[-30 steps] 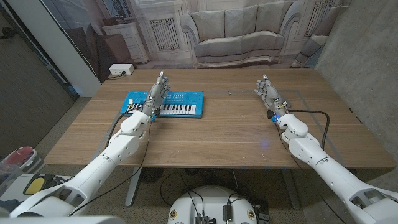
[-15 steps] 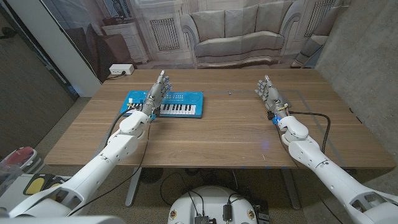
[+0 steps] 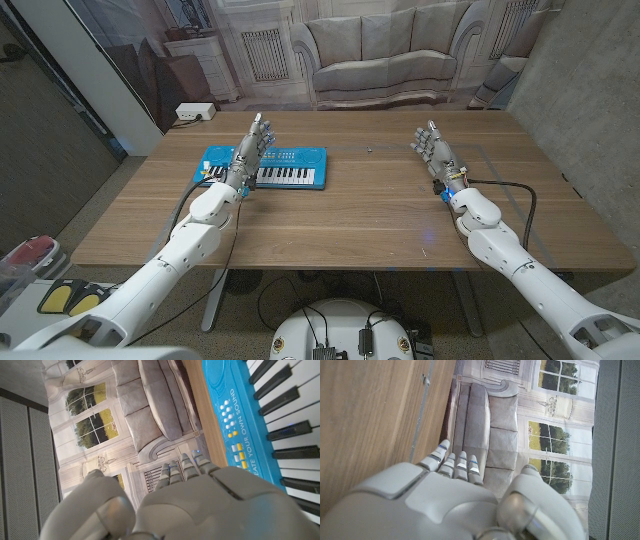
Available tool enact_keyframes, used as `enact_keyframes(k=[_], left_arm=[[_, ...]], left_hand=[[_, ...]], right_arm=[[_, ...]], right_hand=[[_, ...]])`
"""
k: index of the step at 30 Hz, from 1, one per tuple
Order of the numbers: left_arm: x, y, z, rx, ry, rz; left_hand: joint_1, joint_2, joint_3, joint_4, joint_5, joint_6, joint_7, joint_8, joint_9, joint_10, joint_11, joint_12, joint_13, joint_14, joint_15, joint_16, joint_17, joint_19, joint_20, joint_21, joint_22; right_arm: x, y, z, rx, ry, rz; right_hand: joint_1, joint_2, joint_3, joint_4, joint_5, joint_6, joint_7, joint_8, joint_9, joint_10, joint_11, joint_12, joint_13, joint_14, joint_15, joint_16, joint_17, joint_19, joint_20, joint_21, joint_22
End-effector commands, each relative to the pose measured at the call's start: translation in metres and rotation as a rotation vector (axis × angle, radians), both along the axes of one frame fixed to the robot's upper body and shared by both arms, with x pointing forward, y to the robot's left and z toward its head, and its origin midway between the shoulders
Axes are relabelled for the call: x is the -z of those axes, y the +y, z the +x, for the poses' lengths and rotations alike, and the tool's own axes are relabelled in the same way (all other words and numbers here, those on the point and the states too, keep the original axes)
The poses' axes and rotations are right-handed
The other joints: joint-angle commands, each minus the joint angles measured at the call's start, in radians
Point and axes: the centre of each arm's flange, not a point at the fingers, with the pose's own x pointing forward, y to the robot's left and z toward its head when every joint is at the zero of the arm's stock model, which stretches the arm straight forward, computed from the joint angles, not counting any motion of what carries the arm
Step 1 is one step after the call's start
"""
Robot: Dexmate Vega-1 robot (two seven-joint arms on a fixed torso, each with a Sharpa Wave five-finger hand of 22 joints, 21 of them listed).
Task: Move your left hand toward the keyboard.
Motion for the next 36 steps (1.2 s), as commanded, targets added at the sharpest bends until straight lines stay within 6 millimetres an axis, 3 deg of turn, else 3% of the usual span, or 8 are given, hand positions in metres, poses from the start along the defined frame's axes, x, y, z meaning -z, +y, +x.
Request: enact_keyframes(k=[1,22,36], left_arm=[[-0.001,0.012,-0.016,-0.019,-0.036,-0.002],[-0.021,0.023,-0.025,-0.039,-0.063,0.097],[-0.024,0.032,-0.048,-0.102,-0.131,0.104]], left_hand=[[0.010,0.001,-0.001,-0.003,0.008,0.015,0.000,0.009,0.003,0.014,0.003,0.009,0.003,0.010,0.000,0.008,0.003,0.010,-0.018,-0.001,0.004],[0.017,0.007,-0.003,-0.006,0.008,0.020,-0.001,0.006,0.003,0.017,0.005,0.006,0.003,0.017,0.004,0.006,0.004,0.006,-0.014,-0.008,0.004],[0.020,0.012,-0.008,-0.007,0.007,0.043,-0.001,0.009,0.004,0.036,0.001,0.009,0.004,0.032,0.003,0.006,0.004,-0.009,-0.020,-0.019,0.004]], right_arm=[[0.002,0.000,-0.009,-0.004,-0.018,-0.003],[-0.003,-0.008,-0.024,0.036,-0.040,-0.013],[-0.007,-0.010,-0.025,0.026,-0.047,-0.010]], right_hand=[[0.001,0.004,0.003,-0.003,-0.005,0.011,0.002,0.001,0.003,0.011,0.002,0.007,0.004,0.009,0.003,-0.001,0.006,0.008,-0.025,-0.006,0.004],[0.000,0.007,0.001,-0.005,-0.009,0.026,0.001,0.003,0.003,0.030,0.006,0.010,0.004,0.025,0.002,0.001,0.006,0.022,-0.023,-0.009,0.004],[0.002,0.009,0.001,-0.007,-0.012,0.043,0.000,0.006,0.004,0.045,0.002,0.013,0.004,0.039,0.004,0.002,0.006,0.038,-0.024,-0.008,0.004]])
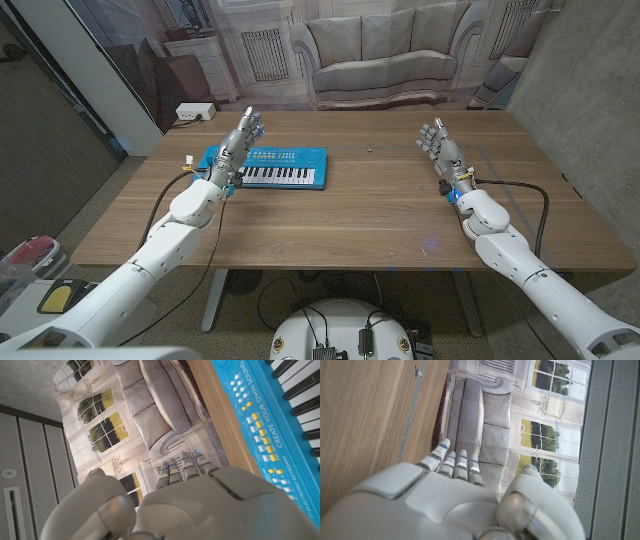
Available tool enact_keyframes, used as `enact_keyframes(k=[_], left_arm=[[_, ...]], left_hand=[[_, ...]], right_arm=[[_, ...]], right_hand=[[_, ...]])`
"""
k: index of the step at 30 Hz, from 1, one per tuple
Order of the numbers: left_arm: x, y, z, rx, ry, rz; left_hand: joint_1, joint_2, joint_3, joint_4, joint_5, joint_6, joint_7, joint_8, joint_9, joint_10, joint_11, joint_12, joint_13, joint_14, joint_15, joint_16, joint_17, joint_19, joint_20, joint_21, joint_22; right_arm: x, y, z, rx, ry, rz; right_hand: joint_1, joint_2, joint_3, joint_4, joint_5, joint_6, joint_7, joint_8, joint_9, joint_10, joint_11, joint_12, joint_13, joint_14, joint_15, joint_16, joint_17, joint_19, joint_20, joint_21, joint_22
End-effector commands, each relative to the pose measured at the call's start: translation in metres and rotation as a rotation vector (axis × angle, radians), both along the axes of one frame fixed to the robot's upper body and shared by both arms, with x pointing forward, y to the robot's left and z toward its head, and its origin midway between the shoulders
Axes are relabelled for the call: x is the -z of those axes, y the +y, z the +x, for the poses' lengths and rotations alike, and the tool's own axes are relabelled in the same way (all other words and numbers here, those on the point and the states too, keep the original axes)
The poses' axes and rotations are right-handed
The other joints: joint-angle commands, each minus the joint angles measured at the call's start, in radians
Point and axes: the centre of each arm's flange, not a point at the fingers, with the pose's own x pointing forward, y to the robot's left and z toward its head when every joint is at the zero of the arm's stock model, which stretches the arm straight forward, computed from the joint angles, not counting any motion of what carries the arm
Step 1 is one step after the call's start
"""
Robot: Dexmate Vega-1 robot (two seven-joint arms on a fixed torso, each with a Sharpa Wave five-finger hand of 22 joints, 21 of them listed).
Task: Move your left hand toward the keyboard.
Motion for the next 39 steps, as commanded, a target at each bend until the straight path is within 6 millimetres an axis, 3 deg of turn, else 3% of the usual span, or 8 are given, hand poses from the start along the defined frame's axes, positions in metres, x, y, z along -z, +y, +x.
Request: enact_keyframes(k=[1,16,27,39], left_arm=[[-0.004,0.007,-0.016,-0.035,-0.054,0.015],[-0.009,0.007,-0.035,-0.167,-0.150,0.090],[0.001,0.003,-0.035,-0.253,-0.216,0.068],[0.007,0.011,-0.040,-0.338,-0.238,0.093]], left_hand=[[0.010,0.001,-0.004,-0.003,0.007,0.005,0.001,0.001,0.004,0.004,0.001,0.001,0.001,0.009,0.001,0.006,0.004,-0.009,-0.020,-0.001,0.001],[0.012,0.003,-0.006,-0.004,0.006,0.009,0.001,0.000,0.004,0.008,-0.001,0.000,0.001,0.012,-0.002,0.005,0.004,-0.005,-0.023,-0.002,0.001],[0.018,0.006,-0.009,-0.007,0.007,0.033,-0.007,0.005,0.004,0.030,-0.011,0.004,0.001,0.024,-0.008,0.006,0.003,0.005,-0.026,-0.001,0.001],[0.026,0.008,-0.010,-0.010,0.009,0.051,-0.011,0.008,0.004,0.048,-0.012,0.008,0.002,0.040,-0.016,0.008,0.003,0.012,-0.028,-0.001,0.001]], right_arm=[[-0.003,-0.002,-0.003,-0.004,-0.006,0.003],[-0.009,0.005,-0.002,-0.024,-0.029,-0.011],[-0.023,0.008,-0.015,-0.036,-0.059,-0.035],[-0.030,0.010,-0.026,-0.040,-0.068,-0.057]], right_hand=[[0.002,0.009,0.001,-0.008,-0.002,0.009,0.001,0.006,0.004,0.014,0.006,0.005,0.004,0.011,-0.003,0.002,0.001,0.012,-0.025,-0.002,0.004],[0.002,0.010,0.000,-0.009,-0.004,0.010,0.001,0.004,0.004,0.018,0.004,0.005,0.004,0.016,-0.002,0.001,0.001,0.015,-0.023,-0.004,0.004],[0.001,0.010,-0.001,-0.009,-0.005,0.010,0.002,0.002,0.004,0.022,0.006,0.004,0.004,0.017,-0.002,0.000,0.002,0.017,-0.023,-0.006,0.005],[0.000,0.011,-0.003,-0.010,-0.006,0.010,0.003,0.000,0.004,0.022,0.009,0.003,0.005,0.017,0.001,-0.002,0.002,0.019,-0.021,-0.009,0.005]])
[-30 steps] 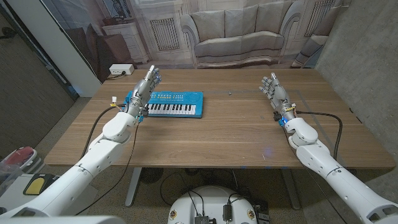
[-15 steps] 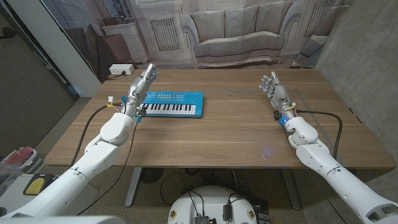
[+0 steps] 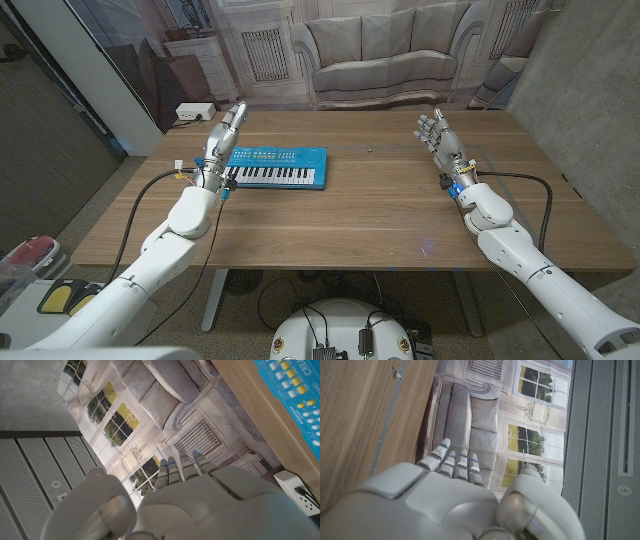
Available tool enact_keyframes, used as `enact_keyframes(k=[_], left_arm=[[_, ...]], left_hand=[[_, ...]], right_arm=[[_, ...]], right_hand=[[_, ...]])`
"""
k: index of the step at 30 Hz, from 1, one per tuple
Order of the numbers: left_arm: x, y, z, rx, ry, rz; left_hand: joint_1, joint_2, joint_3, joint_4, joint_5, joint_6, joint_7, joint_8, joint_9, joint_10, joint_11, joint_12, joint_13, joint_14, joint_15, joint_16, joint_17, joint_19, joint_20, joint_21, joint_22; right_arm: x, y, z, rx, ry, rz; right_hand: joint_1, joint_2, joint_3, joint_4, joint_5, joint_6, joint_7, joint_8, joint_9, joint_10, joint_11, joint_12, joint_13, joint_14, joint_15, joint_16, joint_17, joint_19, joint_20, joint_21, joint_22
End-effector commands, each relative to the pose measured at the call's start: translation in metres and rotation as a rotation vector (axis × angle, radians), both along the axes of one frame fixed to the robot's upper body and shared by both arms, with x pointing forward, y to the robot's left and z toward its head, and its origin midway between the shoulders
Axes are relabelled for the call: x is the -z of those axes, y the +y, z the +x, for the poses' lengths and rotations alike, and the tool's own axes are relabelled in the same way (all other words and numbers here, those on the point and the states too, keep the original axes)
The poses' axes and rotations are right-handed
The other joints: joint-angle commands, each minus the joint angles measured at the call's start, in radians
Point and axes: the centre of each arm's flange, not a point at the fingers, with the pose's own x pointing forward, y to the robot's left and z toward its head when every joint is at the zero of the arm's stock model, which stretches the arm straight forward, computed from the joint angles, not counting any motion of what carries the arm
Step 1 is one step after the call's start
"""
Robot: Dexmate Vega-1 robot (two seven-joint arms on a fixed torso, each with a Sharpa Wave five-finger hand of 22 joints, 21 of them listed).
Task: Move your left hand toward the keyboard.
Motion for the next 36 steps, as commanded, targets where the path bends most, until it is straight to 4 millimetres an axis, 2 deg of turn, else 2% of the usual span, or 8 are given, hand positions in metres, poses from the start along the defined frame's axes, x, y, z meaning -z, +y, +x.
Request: enact_keyframes(k=[1,12,26,36], left_arm=[[0.0060,0.0068,-0.0051,-0.102,-0.039,0.022],[0.0021,0.0109,-0.0024,-0.187,-0.059,0.050],[-0.0010,0.0113,0.0044,-0.329,-0.104,0.096],[-0.0022,0.0116,-0.0007,-0.445,-0.131,0.146]], left_hand=[[0.008,0.003,-0.001,-0.001,0.010,0.015,0.001,0.008,0.004,0.012,0.001,0.008,0.002,0.013,0.002,0.008,0.003,0.010,-0.030,-0.001,0.001],[0.016,0.006,-0.002,-0.005,0.013,0.030,-0.003,0.010,0.004,0.024,-0.002,0.008,0.002,0.025,-0.003,0.009,0.003,0.021,-0.033,0.000,0.001],[0.036,0.009,-0.006,-0.014,0.023,0.076,-0.014,0.017,0.004,0.065,-0.024,0.013,0.002,0.067,-0.021,0.014,0.002,0.057,-0.040,0.006,0.001],[0.044,0.010,-0.008,-0.017,0.029,0.096,-0.020,0.020,0.005,0.083,-0.032,0.014,0.003,0.082,-0.027,0.014,0.002,0.067,-0.044,0.006,0.001]], right_arm=[[-0.0086,0.0026,-0.0117,-0.004,-0.014,-0.020],[-0.0064,0.0013,-0.0128,-0.011,-0.009,-0.016],[-0.0027,0.0004,-0.0084,-0.014,0.006,-0.017],[-0.0022,0.0002,-0.0113,-0.005,0.001,-0.006]], right_hand=[[0.004,0.006,0.001,-0.005,0.000,0.005,0.000,0.001,0.004,0.009,-0.001,0.003,0.005,0.007,0.005,-0.002,0.002,0.010,-0.019,-0.003,0.005],[0.003,0.006,0.000,-0.006,-0.002,0.006,0.000,-0.001,0.004,0.011,-0.003,0.002,0.005,0.008,0.004,-0.003,0.002,0.011,-0.018,-0.006,0.005],[0.001,0.007,-0.002,-0.006,-0.003,0.006,0.001,-0.002,0.004,0.014,-0.001,0.001,0.005,0.012,0.004,-0.003,0.003,0.013,-0.019,-0.009,0.005],[0.001,0.007,-0.002,-0.007,-0.003,0.009,0.001,-0.002,0.004,0.015,-0.002,-0.001,0.005,0.012,0.005,-0.004,0.003,0.015,-0.019,-0.011,0.005]])
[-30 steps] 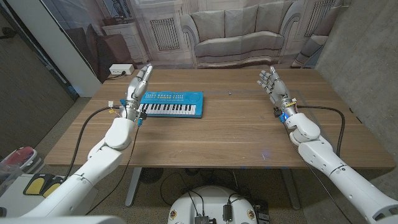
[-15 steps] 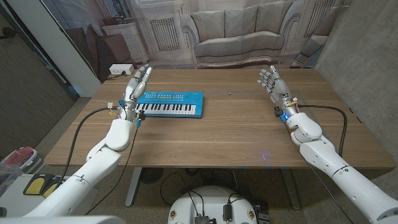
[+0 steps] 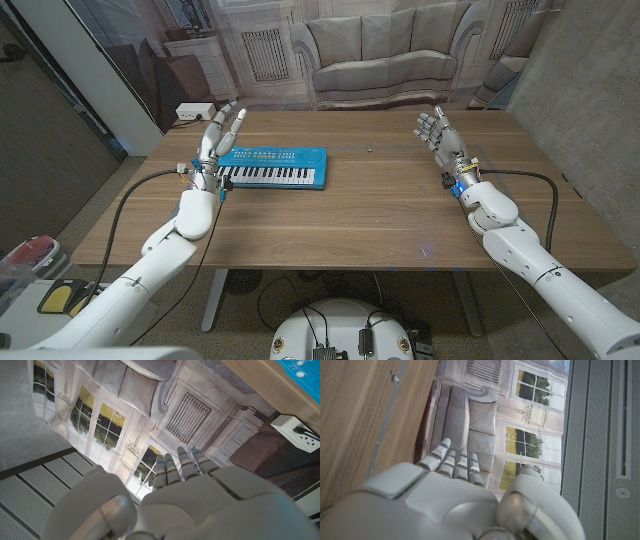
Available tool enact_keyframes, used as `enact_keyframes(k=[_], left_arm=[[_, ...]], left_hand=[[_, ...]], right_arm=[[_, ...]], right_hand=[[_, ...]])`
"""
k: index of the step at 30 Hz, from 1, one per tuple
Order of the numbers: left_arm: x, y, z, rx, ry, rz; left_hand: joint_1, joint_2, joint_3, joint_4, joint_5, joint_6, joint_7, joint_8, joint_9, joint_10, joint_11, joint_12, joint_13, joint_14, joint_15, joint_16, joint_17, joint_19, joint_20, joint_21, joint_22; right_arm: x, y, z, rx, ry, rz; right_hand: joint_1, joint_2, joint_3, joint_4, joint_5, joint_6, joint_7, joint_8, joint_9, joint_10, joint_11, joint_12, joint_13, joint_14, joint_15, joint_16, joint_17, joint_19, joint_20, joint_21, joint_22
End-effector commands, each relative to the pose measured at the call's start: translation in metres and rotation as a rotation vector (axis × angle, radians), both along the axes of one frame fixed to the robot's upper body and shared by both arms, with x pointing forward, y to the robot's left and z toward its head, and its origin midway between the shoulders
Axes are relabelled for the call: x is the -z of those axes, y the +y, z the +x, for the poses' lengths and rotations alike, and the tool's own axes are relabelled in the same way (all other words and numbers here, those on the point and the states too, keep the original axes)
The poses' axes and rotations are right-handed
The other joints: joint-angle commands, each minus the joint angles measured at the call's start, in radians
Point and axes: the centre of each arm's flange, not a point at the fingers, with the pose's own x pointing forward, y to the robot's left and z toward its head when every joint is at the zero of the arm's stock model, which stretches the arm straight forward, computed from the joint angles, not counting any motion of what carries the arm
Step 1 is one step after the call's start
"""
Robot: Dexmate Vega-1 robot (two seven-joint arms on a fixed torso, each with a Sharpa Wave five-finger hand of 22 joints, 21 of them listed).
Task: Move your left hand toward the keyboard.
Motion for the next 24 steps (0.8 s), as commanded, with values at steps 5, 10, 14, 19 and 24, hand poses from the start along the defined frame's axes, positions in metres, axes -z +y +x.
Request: enact_keyframes(k=[5,10,14,19,24], left_arm=[[-0.0033,0.0016,-0.0079,-0.184,-0.039,0.074],[-0.0061,0.0012,-0.0109,-0.256,-0.049,0.113],[-0.0077,0.0008,-0.0124,-0.301,-0.056,0.139],[-0.0088,0.0012,-0.0128,-0.345,-0.058,0.168],[-0.0099,0.0004,-0.0119,-0.382,-0.048,0.201]], left_hand=[[0.007,0.003,-0.002,-0.003,0.009,0.012,-0.003,0.003,0.005,0.012,-0.005,0.007,0.003,0.014,-0.019,0.006,0.002,0.010,-0.039,0.005,0.003],[0.010,0.004,-0.002,-0.004,0.011,0.018,-0.008,0.004,0.005,0.015,-0.010,0.006,0.003,0.018,-0.021,0.006,0.002,0.011,-0.040,0.004,0.003],[0.013,0.005,-0.002,-0.006,0.013,0.022,-0.011,0.004,0.005,0.019,-0.011,0.006,0.003,0.020,-0.022,0.005,0.002,0.011,-0.040,0.002,0.003],[0.016,0.006,-0.002,-0.007,0.015,0.025,-0.011,0.004,0.005,0.021,-0.015,0.006,0.003,0.023,-0.024,0.005,0.002,0.011,-0.040,0.002,0.003],[0.019,0.007,-0.002,-0.008,0.017,0.029,-0.014,0.004,0.005,0.024,-0.016,0.005,0.003,0.026,-0.026,0.004,0.002,0.011,-0.040,0.001,0.003]], right_arm=[[0.0016,-0.0012,-0.0018,0.006,-0.005,0.015],[0.0007,-0.0008,-0.0008,0.003,-0.008,0.011],[0.0004,-0.0004,-0.0007,0.003,-0.007,0.016],[0.0007,-0.0008,-0.0009,0.005,-0.009,0.012],[0.0012,-0.0004,-0.0013,0.006,-0.009,0.017]], right_hand=[[0.001,0.008,0.001,-0.003,-0.004,0.010,0.002,-0.002,0.004,0.011,0.003,-0.001,0.005,0.010,0.001,-0.004,0.003,0.011,-0.014,-0.007,0.005],[0.001,0.008,0.001,-0.004,-0.004,0.010,0.001,-0.002,0.004,0.011,0.004,-0.001,0.005,0.010,0.001,-0.004,0.003,0.011,-0.014,-0.007,0.005],[0.001,0.008,0.001,-0.004,-0.004,0.011,0.002,-0.002,0.004,0.013,0.003,-0.001,0.005,0.011,0.000,-0.005,0.003,0.012,-0.014,-0.008,0.005],[0.001,0.008,0.000,-0.004,-0.004,0.010,0.001,-0.003,0.004,0.012,0.003,-0.002,0.005,0.011,0.000,-0.005,0.003,0.013,-0.013,-0.009,0.005],[0.000,0.008,0.000,-0.004,-0.005,0.011,0.001,-0.003,0.004,0.012,0.004,-0.003,0.005,0.012,0.001,-0.005,0.003,0.013,-0.013,-0.010,0.005]])
